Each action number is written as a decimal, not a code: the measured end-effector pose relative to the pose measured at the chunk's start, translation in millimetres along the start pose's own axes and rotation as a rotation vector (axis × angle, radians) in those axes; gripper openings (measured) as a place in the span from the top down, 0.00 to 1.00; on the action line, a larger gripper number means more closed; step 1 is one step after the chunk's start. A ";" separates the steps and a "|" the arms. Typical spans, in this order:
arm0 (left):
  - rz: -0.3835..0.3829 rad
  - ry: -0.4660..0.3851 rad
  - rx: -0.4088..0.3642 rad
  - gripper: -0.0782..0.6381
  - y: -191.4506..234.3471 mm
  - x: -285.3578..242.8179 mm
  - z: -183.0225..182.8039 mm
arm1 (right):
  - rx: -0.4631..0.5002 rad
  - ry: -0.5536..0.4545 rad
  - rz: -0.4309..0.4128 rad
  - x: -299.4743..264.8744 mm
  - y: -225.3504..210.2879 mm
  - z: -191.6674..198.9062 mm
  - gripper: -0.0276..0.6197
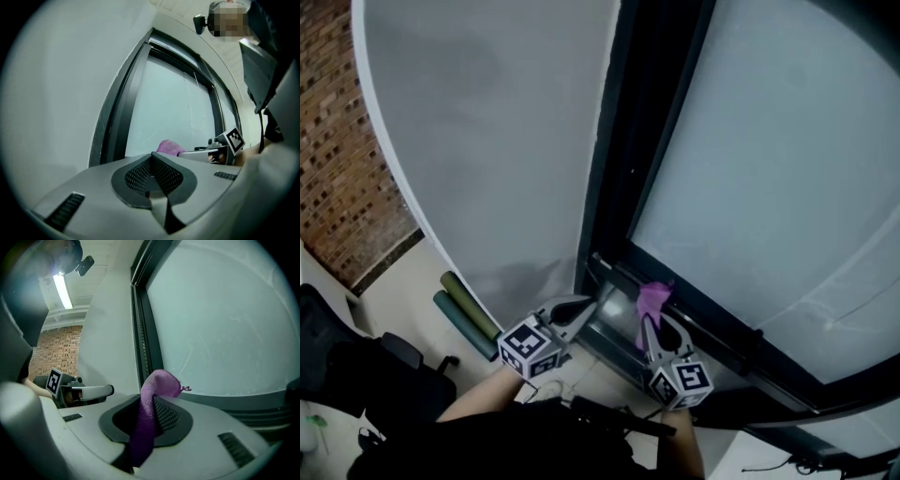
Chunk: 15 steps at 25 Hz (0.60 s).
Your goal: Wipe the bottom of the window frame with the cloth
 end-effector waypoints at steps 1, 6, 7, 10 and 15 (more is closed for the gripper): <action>0.006 -0.002 0.002 0.89 0.0 -1.1 2.9 | 0.000 0.002 0.004 1.5 -0.2 1.3 0.85; 0.032 -0.017 -0.011 0.89 1.2 -4.5 8.6 | -0.006 -0.012 0.016 5.0 0.9 -1.0 0.85; 0.035 -0.013 -0.006 0.89 0.8 -4.0 8.2 | -0.009 -0.018 0.010 5.2 1.8 -2.7 0.85; 0.038 -0.003 0.024 0.89 0.0 -3.9 5.0 | -0.023 -0.023 -0.021 3.7 4.6 -8.7 0.85; 0.031 -0.038 0.032 0.89 8.1 -5.3 1.1 | 0.017 -0.013 -0.013 -3.3 2.8 -13.7 0.85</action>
Point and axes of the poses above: the fingertips, and each gripper's own axes: x backward along the fingers, y to its left, z out of its underside, the point moved 7 cm from there along x, backward along the fingers, and after that the axes turned 5 degrees about y, right-handed, at the moved point
